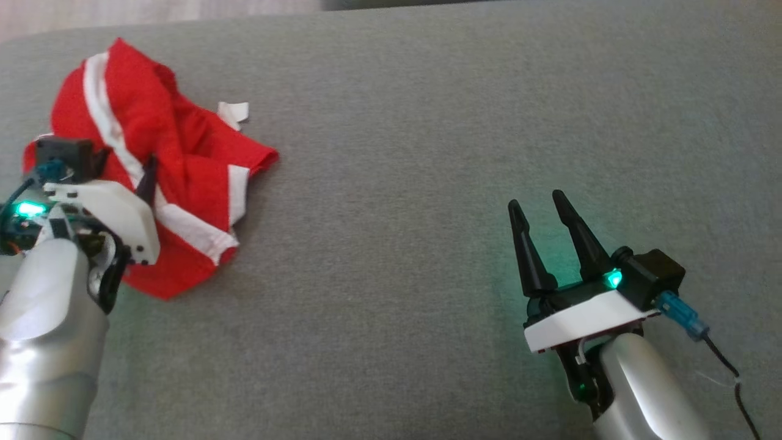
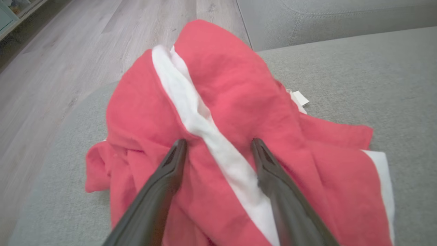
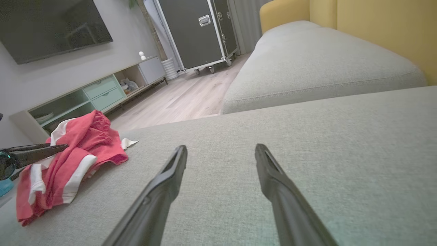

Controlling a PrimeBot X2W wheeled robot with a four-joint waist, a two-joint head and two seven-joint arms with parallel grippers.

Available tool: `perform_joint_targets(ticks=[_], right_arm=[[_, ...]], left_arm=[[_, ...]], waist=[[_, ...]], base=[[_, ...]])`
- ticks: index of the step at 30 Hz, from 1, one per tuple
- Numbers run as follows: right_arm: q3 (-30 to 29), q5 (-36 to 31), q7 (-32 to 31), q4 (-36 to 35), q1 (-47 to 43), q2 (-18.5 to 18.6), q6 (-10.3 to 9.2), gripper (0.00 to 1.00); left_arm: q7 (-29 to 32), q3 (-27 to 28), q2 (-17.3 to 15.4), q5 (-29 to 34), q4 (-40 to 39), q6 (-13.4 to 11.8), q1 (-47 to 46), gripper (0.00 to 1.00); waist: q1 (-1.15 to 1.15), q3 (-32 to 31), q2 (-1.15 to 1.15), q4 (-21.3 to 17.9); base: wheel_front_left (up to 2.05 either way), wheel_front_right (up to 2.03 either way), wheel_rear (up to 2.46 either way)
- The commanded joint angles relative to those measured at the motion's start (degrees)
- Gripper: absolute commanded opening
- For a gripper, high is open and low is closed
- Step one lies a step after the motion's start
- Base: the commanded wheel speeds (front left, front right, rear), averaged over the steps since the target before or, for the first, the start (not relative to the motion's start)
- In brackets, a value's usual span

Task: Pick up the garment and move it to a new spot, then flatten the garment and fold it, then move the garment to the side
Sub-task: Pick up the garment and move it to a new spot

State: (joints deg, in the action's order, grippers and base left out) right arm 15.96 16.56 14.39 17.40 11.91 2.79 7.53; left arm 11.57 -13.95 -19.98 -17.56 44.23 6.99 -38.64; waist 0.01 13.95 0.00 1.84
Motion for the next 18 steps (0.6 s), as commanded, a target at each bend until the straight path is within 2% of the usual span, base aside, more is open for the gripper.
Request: perform_joint_targets(ticks=[1,2,3,4,12,18], right_arm=[[1.1,-0.3,0.6,-2.1,1.7,0.1,-0.04,1.0],[1.1,-0.3,0.6,-2.1,1.6,0.1,-0.04,1.0],[1.1,-0.3,0.6,-2.0,1.6,0.1,-0.04,1.0],[1.1,-0.3,0.6,-1.9,1.6,0.1,-0.04,1.0],[0.8,0.0,0.6,-1.2,0.9,0.1,-0.04,1.0],[1.2,0.2,0.6,-0.2,-0.5,0.1,-0.04,1.0]], left_arm=[[0.0,2.1,-3.3,0.0,0.4,-1.0,-3.1,1.0],[-0.1,2.2,-3.2,-0.1,1.3,-1.2,-3.2,0.65],[-0.3,2.3,-3.1,-0.3,2.0,-1.4,-3.4,0.17],[-0.6,2.3,-3.0,-0.4,2.5,-1.5,-3.4,0.0],[-8.7,4.1,-1.7,-3.0,0.6,-1.1,-3.2,0.0],[-16.4,5.8,0.1,-7.4,-8.3,-0.2,-0.7,0.0]], waist=[[-0.01,0.5,0.0,-1.0],[-0.01,0.5,0.0,-1.1],[-0.01,0.4,0.0,-1.3],[-0.01,0.2,0.0,-1.4],[-0.01,-2.7,0.0,-1.2],[-0.01,-6.7,0.0,-0.7]], base=[[0.0,0.0,0.0],[0.0,0.0,0.0],[0.0,0.0,0.0],[0.0,0.0,0.0],[0.0,0.0,0.0],[0.0,0.0,0.0]])
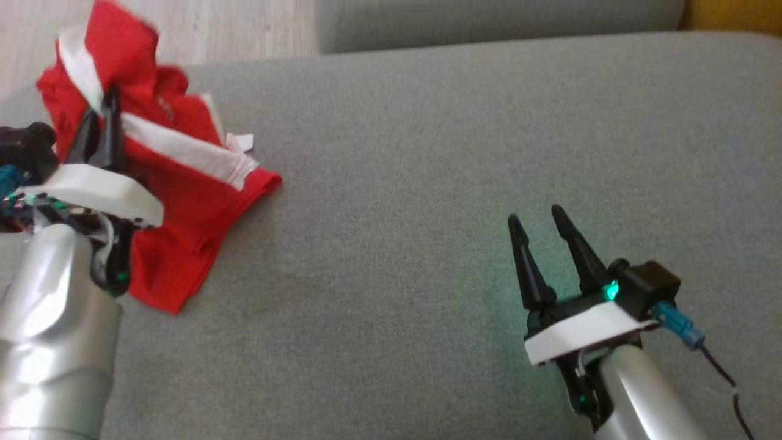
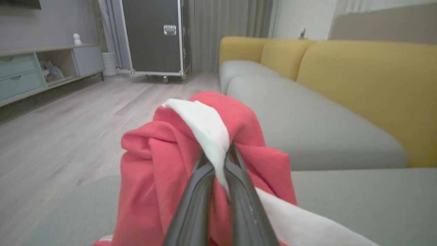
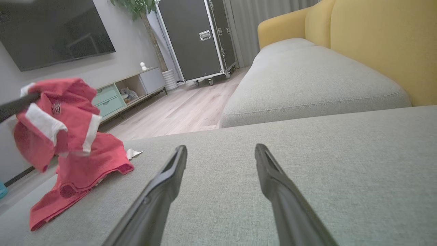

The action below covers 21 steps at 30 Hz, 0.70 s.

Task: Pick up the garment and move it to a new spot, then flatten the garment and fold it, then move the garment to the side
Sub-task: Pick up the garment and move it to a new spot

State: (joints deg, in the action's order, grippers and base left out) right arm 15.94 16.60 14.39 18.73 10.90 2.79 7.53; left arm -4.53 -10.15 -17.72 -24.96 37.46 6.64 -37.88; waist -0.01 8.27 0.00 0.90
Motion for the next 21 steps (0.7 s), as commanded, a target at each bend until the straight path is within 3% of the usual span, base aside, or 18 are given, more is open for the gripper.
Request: perform_joint_targets(ticks=[1,12,21], right_arm=[[1.2,0.2,0.6,-1.4,0.2,0.1,-0.04,1.0],[1.6,1.0,0.6,-1.3,-0.3,0.1,-0.04,1.0],[1.1,2.6,0.6,-2.9,1.8,0.1,-0.04,1.0]], left_arm=[[-1.1,1.9,-1.8,-0.6,-3.7,0.3,-0.7,0.0],[1.1,-2.2,4.6,-8.2,-25.2,0.7,6.1,0.0],[2.5,-8.2,10.6,-8.4,-28.7,0.2,6.0,0.0]], waist=[[0.01,-1.6,0.0,0.3],[0.01,-4.0,0.0,-2.7],[0.01,-1.7,0.0,-11.3]], base=[[0.0,0.0,0.0],[0.0,0.0,0.0],[0.0,0.0,0.0]])
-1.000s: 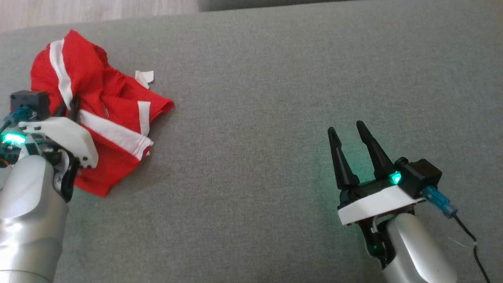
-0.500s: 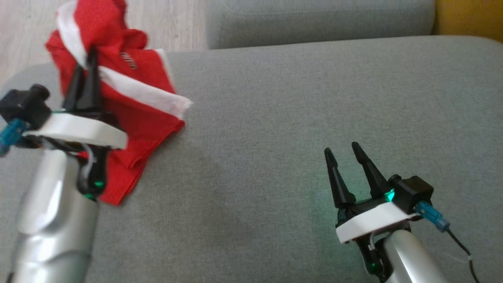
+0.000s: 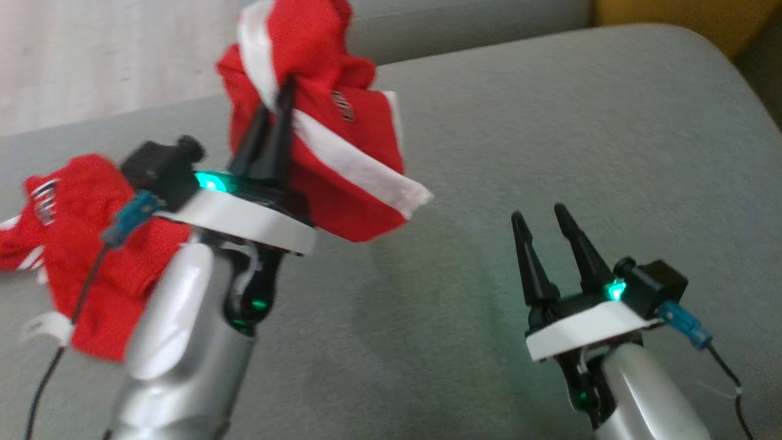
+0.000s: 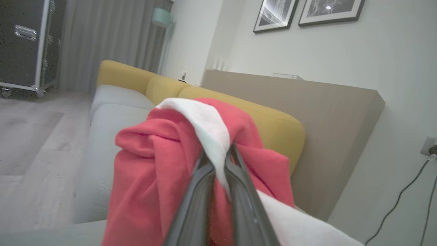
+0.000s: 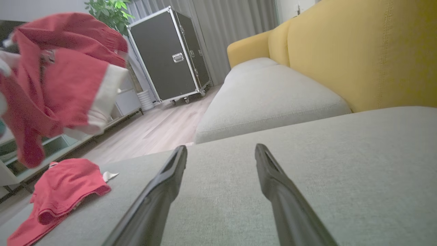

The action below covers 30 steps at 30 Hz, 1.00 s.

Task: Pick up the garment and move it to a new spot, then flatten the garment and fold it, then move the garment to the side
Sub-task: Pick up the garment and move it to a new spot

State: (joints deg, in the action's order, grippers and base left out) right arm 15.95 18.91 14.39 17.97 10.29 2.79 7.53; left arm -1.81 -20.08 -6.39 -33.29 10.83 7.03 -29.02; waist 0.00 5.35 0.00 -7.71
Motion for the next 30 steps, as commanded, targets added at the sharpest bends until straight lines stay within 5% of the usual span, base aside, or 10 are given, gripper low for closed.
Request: perform_joint_targets(ticks=[1,10,16,17,18,19,30], right_arm=[[1.2,0.5,0.6,-2.5,2.9,0.1,-0.04,1.0],[1.7,4.4,0.6,-5.8,6.7,0.1,-0.04,1.0],[0.6,5.2,0.6,-6.4,7.1,0.1,-0.04,1.0],[0.3,5.2,0.6,-6.5,7.1,0.1,-0.04,1.0],[0.3,5.2,0.6,-6.5,7.1,0.1,-0.04,1.0],[-0.1,5.1,0.6,-6.5,7.0,0.1,-0.04,1.0],[-4.4,1.9,0.6,-6.0,5.7,0.1,-0.04,1.0]], left_arm=[[-0.5,1.1,-0.1,-0.1,-1.8,-0.2,-3.2,0.0],[-5.2,-3.8,2.8,1.2,3.0,-0.4,-11.1,0.0],[-10.5,-6.5,3.4,-1.0,8.1,-1.1,-16.1,0.0],[-11.0,-7.1,3.5,-1.7,9.4,-1.4,-16.2,0.2],[-11.0,-7.1,3.5,-1.7,9.4,-1.4,-16.2,0.2],[-11.1,-8.0,3.5,-2.6,11.1,-1.5,-16.1,1.0],[-13.1,-12.2,1.9,-0.5,22.3,-0.2,-12.7,1.0]], waist=[[0.0,1.8,0.0,-4.0],[0.0,7.0,0.0,-16.1],[0.0,8.4,0.0,-18.6],[0.0,8.6,0.0,-18.5],[0.0,8.6,0.0,-18.5],[0.0,8.6,0.0,-18.2],[0.0,7.8,0.0,-7.2]], base=[[0.0,0.0,0.0],[0.0,0.0,0.0],[0.0,0.0,0.0],[0.0,0.0,0.0],[0.0,0.0,0.0],[0.0,0.0,0.0],[0.0,0.0,0.0]])
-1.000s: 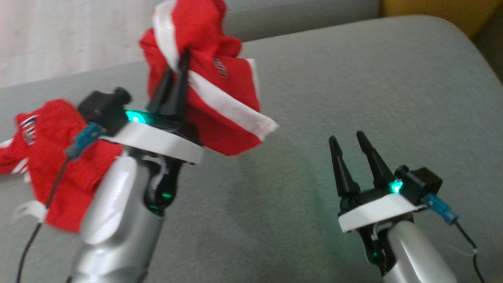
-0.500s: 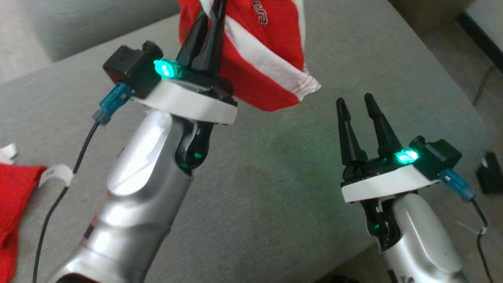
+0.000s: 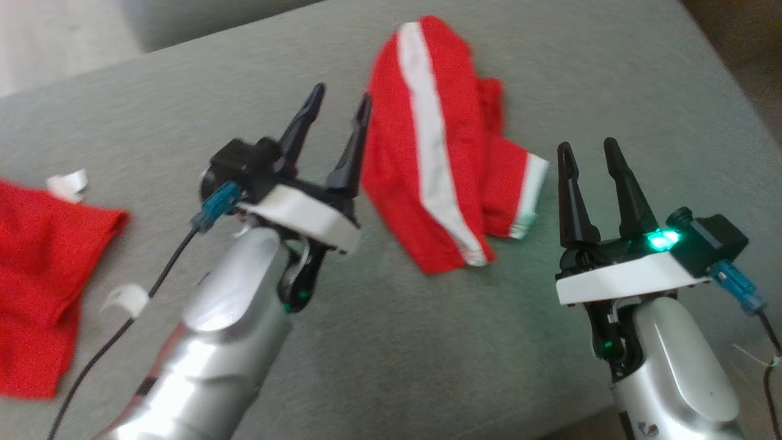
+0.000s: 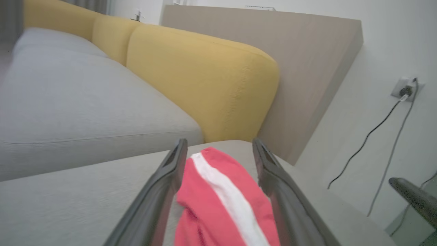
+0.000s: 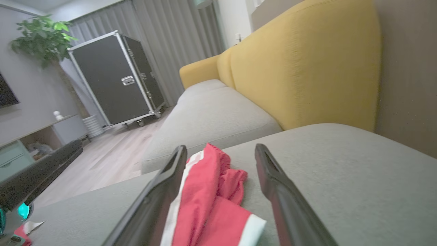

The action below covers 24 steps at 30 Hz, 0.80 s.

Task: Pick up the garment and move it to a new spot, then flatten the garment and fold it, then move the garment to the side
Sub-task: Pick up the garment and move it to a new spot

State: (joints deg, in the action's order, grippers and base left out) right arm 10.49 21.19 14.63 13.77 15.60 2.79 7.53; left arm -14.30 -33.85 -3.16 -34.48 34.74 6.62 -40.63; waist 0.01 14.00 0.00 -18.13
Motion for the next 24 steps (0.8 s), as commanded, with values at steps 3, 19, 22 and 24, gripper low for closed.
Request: perform_joint_targets(ticks=[3,19,22,24], right_arm=[[0.5,-1.8,0.4,-1.4,-0.3,0.1,-0.04,1.0],[0.1,-4.5,0.4,1.5,-4.8,0.1,-0.04,1.0],[0.4,-4.4,0.4,1.6,-4.8,0.1,-0.04,1.0],[0.6,-4.3,0.4,1.7,-4.8,0.1,-0.04,1.0]], left_arm=[[-0.7,3.9,-3.6,4.1,-3.8,-0.5,1.6,1.0],[-0.7,20.6,-4.7,15.1,-20.7,-3.8,29.1,1.0],[-0.7,22.5,-3.1,15.9,-22.1,-3.2,31.3,1.0],[-0.7,23.6,-2.4,16.6,-22.8,-2.7,32.0,1.0]], waist=[[-0.01,-2.1,0.0,6.6],[-0.01,-9.3,0.0,15.6],[-0.01,-9.5,0.0,15.6],[-0.01,-9.4,0.0,15.6]], base=[[0.0,0.0,0.0],[0.0,0.0,0.0],[0.0,0.0,0.0],[0.0,0.0,0.0]])
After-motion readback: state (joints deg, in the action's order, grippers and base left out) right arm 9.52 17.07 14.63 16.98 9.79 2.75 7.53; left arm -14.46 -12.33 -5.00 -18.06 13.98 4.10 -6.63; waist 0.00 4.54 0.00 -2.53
